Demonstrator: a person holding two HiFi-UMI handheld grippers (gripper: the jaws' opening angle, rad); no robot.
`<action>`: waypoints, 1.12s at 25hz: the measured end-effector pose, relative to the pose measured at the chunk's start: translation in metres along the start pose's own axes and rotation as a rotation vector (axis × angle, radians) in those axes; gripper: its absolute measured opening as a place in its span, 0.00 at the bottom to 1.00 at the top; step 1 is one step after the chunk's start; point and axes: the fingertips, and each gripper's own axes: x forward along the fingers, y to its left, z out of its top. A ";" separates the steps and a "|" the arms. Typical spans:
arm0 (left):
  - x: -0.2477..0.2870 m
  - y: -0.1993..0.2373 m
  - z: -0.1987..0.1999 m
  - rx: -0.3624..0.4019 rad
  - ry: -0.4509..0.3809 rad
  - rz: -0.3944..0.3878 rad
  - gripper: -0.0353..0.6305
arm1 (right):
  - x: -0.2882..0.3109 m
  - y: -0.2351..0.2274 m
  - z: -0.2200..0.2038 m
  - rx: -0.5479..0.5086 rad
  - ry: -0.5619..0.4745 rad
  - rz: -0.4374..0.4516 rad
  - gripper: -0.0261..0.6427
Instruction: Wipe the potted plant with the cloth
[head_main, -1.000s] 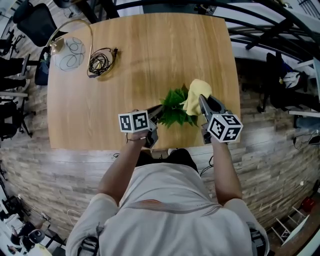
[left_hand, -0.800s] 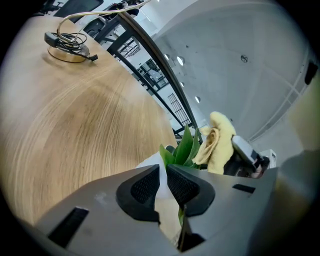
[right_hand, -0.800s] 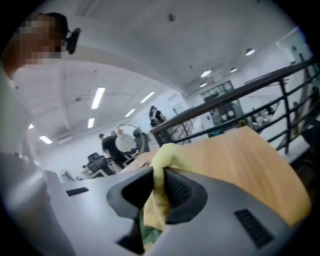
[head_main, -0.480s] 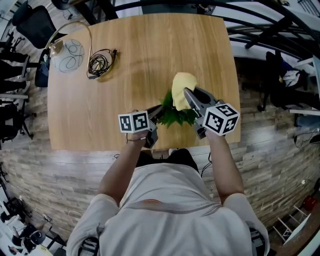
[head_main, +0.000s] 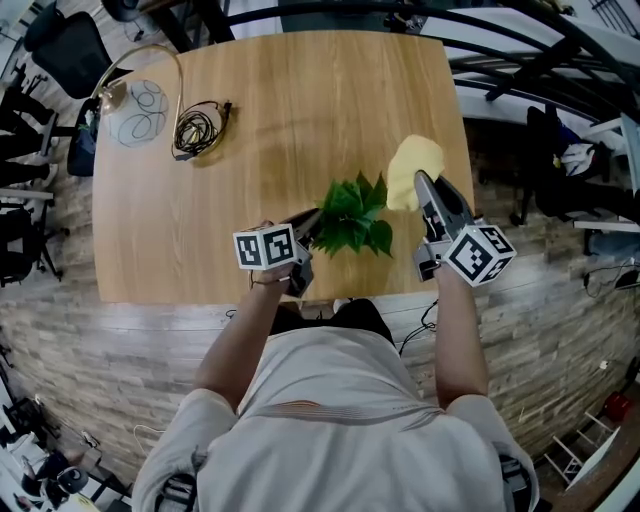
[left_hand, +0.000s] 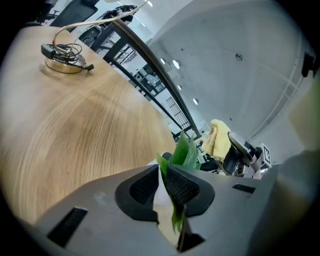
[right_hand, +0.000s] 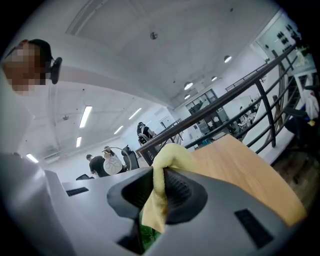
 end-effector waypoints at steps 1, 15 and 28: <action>-0.003 -0.003 0.006 0.016 -0.023 -0.005 0.13 | -0.005 0.006 0.002 -0.031 -0.005 0.013 0.20; -0.158 -0.120 0.147 0.669 -0.547 0.230 0.13 | -0.063 0.062 0.073 -0.409 -0.184 -0.077 0.20; -0.227 -0.199 0.164 0.775 -0.725 0.184 0.12 | -0.095 0.128 0.120 -0.579 -0.347 -0.061 0.20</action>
